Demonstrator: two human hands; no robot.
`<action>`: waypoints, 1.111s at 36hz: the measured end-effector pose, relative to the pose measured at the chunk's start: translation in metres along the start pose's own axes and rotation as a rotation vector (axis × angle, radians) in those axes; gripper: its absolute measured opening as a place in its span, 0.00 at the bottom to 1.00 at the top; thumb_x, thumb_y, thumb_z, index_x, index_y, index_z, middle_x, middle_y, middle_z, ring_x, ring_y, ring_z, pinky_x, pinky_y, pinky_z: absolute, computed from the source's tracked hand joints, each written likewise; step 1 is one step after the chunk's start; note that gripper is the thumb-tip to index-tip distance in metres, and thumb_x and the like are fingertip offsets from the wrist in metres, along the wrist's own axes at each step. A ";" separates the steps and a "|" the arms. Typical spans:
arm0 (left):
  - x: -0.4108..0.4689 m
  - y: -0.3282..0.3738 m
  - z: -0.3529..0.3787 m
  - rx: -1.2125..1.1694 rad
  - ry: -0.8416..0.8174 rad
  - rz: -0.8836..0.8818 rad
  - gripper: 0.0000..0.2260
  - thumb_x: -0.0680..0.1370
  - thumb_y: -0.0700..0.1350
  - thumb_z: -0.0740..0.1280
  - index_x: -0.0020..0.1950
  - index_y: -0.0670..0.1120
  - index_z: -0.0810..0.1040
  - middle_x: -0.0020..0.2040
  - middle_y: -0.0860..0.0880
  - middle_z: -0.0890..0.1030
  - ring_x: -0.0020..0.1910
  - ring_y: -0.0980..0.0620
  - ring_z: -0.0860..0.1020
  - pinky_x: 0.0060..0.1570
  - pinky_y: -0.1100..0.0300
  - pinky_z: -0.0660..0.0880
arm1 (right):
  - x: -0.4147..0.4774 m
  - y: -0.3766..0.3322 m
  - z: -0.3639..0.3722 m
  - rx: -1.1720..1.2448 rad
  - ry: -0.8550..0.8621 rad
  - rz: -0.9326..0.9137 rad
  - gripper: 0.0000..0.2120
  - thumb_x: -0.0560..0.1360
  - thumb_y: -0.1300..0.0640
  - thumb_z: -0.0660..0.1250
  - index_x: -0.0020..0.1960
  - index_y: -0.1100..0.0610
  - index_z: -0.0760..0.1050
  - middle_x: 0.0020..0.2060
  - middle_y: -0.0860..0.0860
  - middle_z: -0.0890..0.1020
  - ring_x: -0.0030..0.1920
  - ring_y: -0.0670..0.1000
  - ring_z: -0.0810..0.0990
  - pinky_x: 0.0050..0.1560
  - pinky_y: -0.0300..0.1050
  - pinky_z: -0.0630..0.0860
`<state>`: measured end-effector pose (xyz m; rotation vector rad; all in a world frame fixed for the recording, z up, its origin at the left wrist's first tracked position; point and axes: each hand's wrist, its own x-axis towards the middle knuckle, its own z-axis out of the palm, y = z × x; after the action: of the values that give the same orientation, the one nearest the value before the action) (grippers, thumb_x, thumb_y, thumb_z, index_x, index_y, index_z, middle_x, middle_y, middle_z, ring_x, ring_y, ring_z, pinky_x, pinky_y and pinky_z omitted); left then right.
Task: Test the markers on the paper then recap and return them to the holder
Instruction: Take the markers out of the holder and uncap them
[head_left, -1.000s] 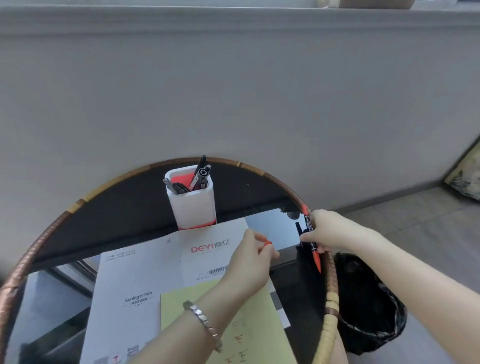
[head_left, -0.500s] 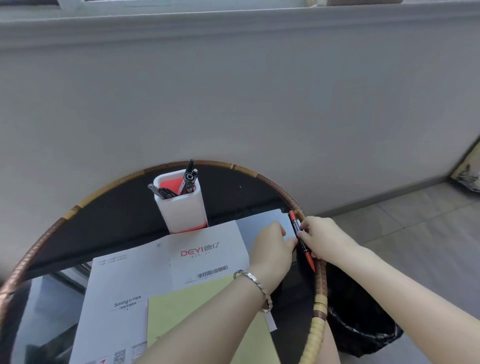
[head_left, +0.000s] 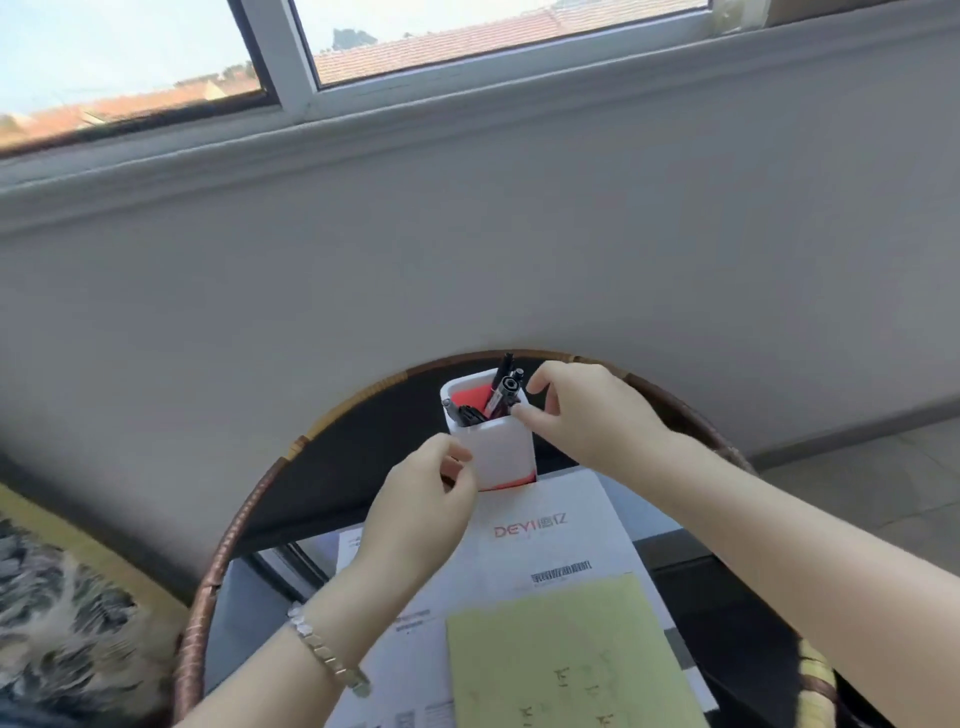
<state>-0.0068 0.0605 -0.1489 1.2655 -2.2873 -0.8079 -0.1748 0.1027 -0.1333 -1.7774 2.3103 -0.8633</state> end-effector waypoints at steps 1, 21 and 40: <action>-0.001 -0.003 -0.005 -0.004 0.011 0.001 0.06 0.78 0.44 0.60 0.52 0.51 0.74 0.43 0.58 0.76 0.41 0.60 0.75 0.36 0.65 0.71 | 0.004 -0.004 0.003 -0.004 -0.002 0.033 0.15 0.75 0.47 0.62 0.56 0.56 0.73 0.40 0.48 0.76 0.42 0.50 0.76 0.39 0.44 0.72; -0.015 -0.007 -0.019 -0.005 0.158 0.276 0.16 0.74 0.47 0.68 0.60 0.56 0.71 0.50 0.61 0.71 0.45 0.61 0.74 0.42 0.62 0.76 | -0.028 -0.041 -0.028 0.158 0.539 -0.276 0.07 0.71 0.50 0.67 0.41 0.54 0.77 0.31 0.43 0.75 0.31 0.47 0.73 0.31 0.35 0.70; -0.029 0.035 -0.004 -0.893 0.069 0.152 0.05 0.70 0.33 0.71 0.42 0.40 0.78 0.36 0.48 0.83 0.38 0.49 0.84 0.39 0.61 0.80 | -0.076 -0.006 -0.009 0.782 -0.054 0.355 0.25 0.68 0.44 0.67 0.62 0.51 0.68 0.46 0.50 0.80 0.41 0.46 0.79 0.45 0.38 0.74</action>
<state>-0.0121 0.0989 -0.1251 0.6743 -1.5948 -1.4579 -0.1494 0.1750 -0.1425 -1.0129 1.7770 -1.3598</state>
